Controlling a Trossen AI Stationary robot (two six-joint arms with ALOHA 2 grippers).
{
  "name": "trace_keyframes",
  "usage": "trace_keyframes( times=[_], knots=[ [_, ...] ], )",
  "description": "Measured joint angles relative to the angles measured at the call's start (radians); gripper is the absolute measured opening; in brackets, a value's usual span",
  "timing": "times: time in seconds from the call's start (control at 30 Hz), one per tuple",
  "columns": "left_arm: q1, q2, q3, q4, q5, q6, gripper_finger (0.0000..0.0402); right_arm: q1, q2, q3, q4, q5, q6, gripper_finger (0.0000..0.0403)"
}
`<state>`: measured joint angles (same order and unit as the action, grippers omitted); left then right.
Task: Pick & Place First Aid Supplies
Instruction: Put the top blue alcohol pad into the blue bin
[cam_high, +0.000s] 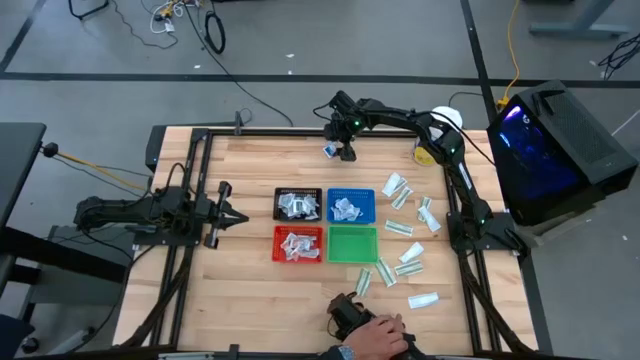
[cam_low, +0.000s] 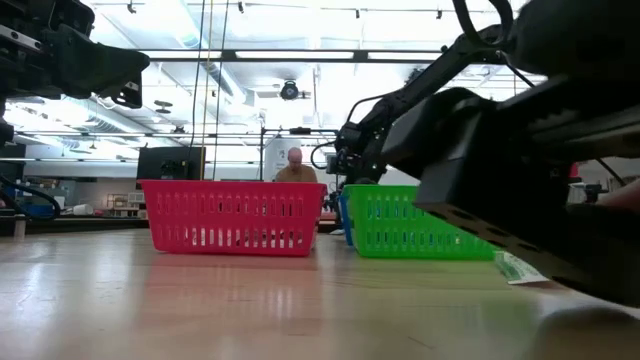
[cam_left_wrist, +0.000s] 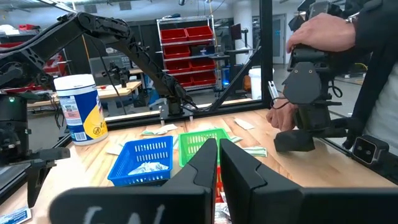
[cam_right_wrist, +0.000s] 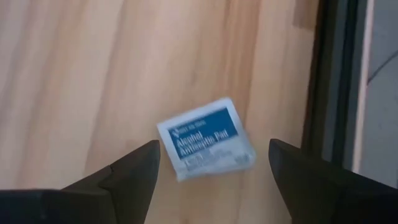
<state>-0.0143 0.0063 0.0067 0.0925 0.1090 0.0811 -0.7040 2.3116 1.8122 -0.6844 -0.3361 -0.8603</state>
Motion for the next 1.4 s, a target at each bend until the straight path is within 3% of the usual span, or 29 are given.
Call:
trace_keyframes(
  times=[0.53,0.87,1.07,1.4],
  knots=[
    [0.0,0.0,0.0,0.0,0.0,0.0,0.0025,0.001,0.0,0.0,-0.004,0.047,-0.133,0.0302],
    [0.0,0.0,0.0,0.0,0.0,0.0,0.0025,0.012,-0.017,0.0,-0.013,0.122,-0.104,0.0302],
    [0.0,0.0,0.0,0.0,0.0,0.0,0.0025,0.019,-0.069,0.0,-0.014,0.157,0.091,0.0302],
    [0.0,0.0,0.0,0.0,0.0,0.0,0.0025,0.088,-0.129,0.0,-0.041,0.266,0.819,0.0302]
  ],
)
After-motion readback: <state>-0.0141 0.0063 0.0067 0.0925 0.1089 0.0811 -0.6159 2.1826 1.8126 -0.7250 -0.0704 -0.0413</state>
